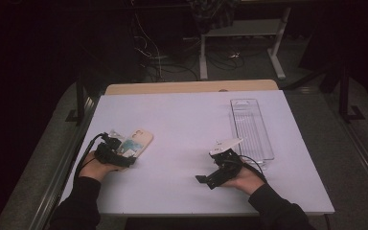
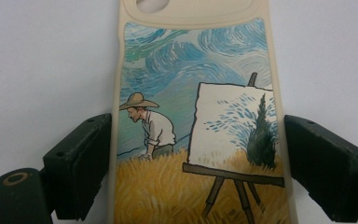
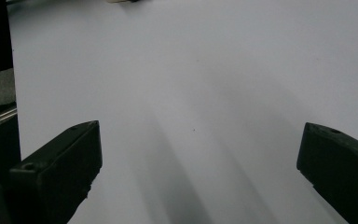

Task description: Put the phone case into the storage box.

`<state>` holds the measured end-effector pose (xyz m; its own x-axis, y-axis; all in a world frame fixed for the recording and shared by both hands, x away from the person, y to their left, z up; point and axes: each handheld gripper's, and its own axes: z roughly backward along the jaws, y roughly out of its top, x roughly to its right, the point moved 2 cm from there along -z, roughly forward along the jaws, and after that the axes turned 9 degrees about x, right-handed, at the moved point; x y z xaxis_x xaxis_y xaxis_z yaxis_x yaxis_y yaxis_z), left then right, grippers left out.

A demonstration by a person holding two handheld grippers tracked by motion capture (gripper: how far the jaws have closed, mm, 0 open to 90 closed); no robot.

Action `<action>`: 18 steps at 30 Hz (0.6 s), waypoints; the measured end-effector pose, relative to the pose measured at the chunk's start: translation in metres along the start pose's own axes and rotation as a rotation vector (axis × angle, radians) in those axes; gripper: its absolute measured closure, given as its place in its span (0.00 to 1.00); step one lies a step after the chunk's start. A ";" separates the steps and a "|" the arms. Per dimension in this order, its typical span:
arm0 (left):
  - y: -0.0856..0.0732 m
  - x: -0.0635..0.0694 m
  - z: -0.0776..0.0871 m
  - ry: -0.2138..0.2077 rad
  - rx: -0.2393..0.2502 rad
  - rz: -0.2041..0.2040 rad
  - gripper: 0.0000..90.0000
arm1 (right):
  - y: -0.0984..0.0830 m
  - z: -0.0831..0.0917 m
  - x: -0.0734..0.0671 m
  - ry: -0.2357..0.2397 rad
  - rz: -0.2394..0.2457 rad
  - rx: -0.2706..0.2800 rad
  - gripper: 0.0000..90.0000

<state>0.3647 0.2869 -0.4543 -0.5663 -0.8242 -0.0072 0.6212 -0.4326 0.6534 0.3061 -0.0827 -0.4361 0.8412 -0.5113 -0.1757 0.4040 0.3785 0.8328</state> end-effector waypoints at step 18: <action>0.016 0.001 0.019 -0.026 0.070 -0.017 0.13 | 0.002 0.002 0.000 0.007 0.000 0.004 0.00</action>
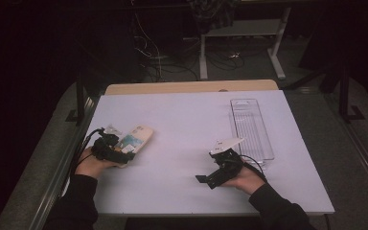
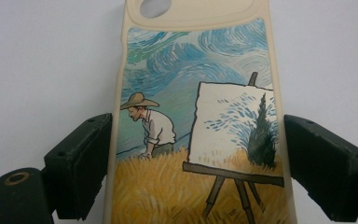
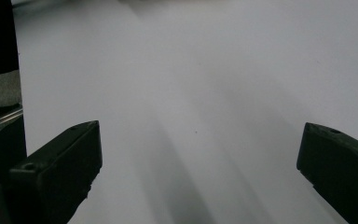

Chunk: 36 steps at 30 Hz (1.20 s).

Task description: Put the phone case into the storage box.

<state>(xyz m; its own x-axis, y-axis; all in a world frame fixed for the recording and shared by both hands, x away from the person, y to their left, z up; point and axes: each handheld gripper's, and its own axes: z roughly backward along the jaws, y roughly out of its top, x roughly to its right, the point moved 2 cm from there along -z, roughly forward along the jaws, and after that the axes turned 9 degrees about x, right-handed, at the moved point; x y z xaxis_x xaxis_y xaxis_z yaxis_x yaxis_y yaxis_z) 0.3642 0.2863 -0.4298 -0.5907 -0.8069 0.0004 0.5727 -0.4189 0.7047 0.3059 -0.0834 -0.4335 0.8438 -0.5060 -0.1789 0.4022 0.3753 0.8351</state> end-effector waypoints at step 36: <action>0.071 0.044 0.002 -0.251 0.018 -0.185 0.13 | 0.047 0.045 0.031 -0.005 0.061 0.036 0.00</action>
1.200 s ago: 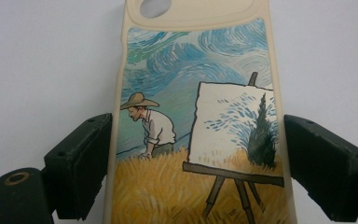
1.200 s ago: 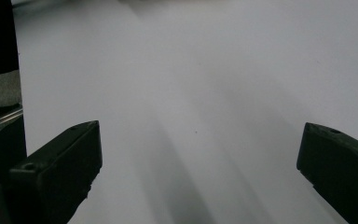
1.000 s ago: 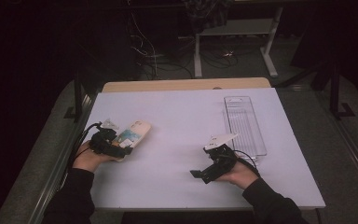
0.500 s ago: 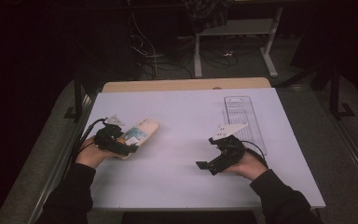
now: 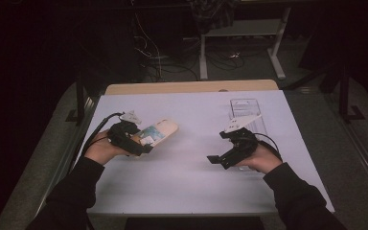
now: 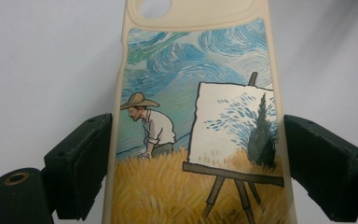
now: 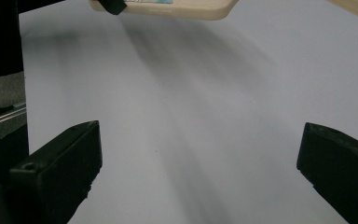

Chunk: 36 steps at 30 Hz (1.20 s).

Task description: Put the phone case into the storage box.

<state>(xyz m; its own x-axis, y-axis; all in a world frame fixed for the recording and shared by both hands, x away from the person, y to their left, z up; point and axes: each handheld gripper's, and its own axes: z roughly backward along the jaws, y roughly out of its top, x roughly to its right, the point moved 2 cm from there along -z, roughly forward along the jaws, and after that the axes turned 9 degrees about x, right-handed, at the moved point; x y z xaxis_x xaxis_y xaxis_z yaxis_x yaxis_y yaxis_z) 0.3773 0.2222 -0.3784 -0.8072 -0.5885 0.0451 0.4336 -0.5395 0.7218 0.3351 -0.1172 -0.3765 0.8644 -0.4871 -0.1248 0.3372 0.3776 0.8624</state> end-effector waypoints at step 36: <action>0.050 0.048 -0.018 -0.288 -0.050 -0.355 0.13 | 0.028 -0.011 0.023 0.217 0.143 -0.088 0.00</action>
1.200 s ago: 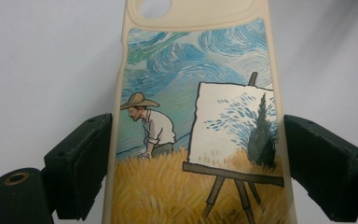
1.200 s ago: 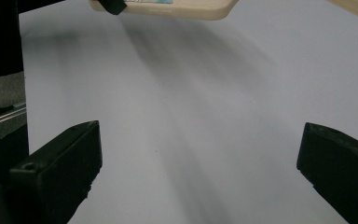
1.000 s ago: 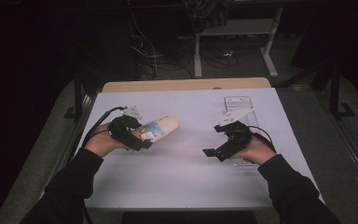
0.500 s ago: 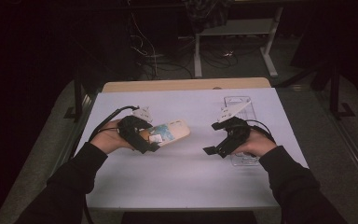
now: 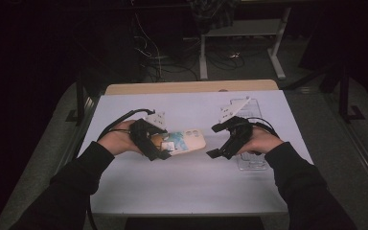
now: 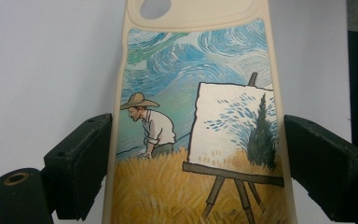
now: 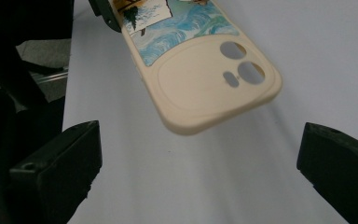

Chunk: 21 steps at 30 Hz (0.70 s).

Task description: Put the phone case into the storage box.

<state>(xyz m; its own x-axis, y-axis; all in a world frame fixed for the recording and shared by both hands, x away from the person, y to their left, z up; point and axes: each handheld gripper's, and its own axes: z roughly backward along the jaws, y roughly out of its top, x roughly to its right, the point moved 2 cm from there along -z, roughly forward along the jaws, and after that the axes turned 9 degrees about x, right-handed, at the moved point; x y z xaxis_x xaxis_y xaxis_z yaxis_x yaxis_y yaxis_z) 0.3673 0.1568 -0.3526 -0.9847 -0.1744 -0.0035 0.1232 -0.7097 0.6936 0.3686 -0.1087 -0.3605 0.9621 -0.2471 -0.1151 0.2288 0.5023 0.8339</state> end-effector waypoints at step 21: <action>0.007 0.017 -0.018 -0.116 -0.029 -0.100 0.13 | 0.004 -0.021 -0.005 0.108 0.072 -0.045 0.00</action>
<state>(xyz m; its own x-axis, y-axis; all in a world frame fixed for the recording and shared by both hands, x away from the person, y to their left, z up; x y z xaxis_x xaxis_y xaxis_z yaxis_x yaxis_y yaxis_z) 0.3539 0.1364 -0.3608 -0.9996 -0.0232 0.0132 0.0260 -0.7393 0.6729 0.3675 -0.0875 -0.3679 0.9861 -0.1195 -0.1151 0.1623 0.5526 0.8175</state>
